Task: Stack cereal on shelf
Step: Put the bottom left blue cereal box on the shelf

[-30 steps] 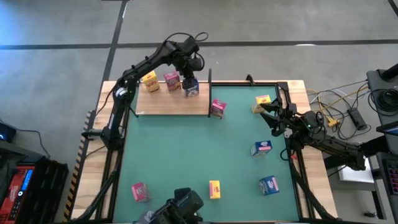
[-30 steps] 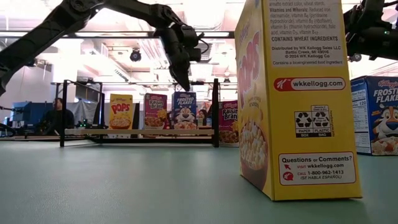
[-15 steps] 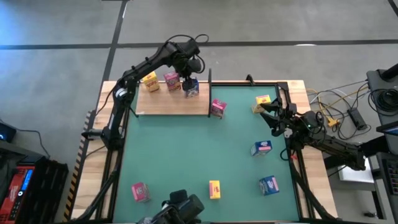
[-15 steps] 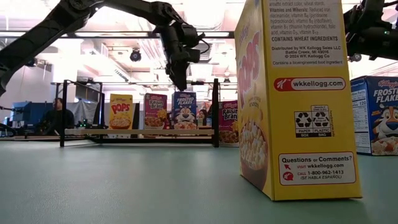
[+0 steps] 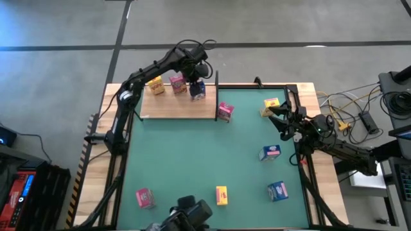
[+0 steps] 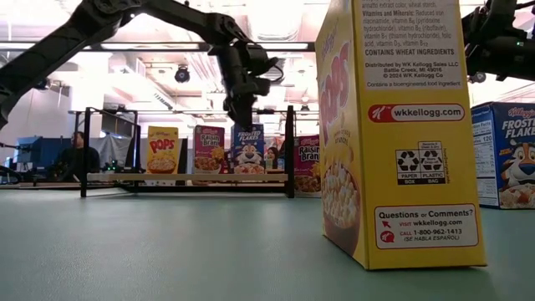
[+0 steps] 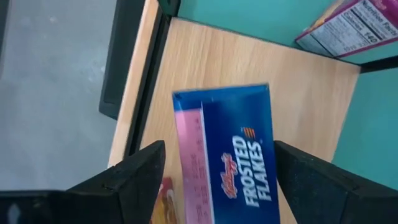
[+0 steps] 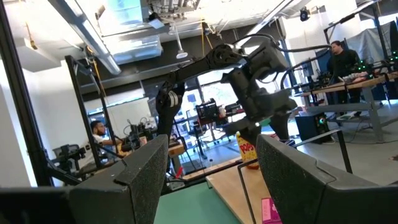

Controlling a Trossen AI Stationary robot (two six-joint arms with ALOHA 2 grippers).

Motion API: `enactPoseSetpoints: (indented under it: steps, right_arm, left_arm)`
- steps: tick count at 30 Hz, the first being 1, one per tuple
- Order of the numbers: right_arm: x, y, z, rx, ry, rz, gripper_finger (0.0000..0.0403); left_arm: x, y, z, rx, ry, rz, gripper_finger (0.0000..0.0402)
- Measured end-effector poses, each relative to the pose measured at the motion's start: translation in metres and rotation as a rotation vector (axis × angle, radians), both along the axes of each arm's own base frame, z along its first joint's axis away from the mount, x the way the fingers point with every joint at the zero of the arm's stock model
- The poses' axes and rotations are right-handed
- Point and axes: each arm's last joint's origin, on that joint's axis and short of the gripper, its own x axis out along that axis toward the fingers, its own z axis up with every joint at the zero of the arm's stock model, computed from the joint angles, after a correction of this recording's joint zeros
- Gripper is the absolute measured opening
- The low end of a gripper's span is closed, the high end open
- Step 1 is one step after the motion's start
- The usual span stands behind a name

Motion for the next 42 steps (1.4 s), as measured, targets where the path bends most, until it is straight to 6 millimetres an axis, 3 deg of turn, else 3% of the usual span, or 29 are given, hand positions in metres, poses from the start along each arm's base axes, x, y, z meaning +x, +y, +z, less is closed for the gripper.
enactPoseSetpoints:
  steps: [29, 42]
  right_arm:
    - [0.0, 0.0, 0.0, 0.0, 0.0, 0.001, 0.0235]
    - [0.0, 0.0, 0.0, 0.0, 0.0, 0.0, 0.0235]
  left_arm:
    - [0.0051, 0.0004, -0.0067, 0.013, -0.039, -0.147, 0.019]
    - [0.0085, 0.0067, -0.0059, 0.067, -0.08, -0.174, 0.0178]
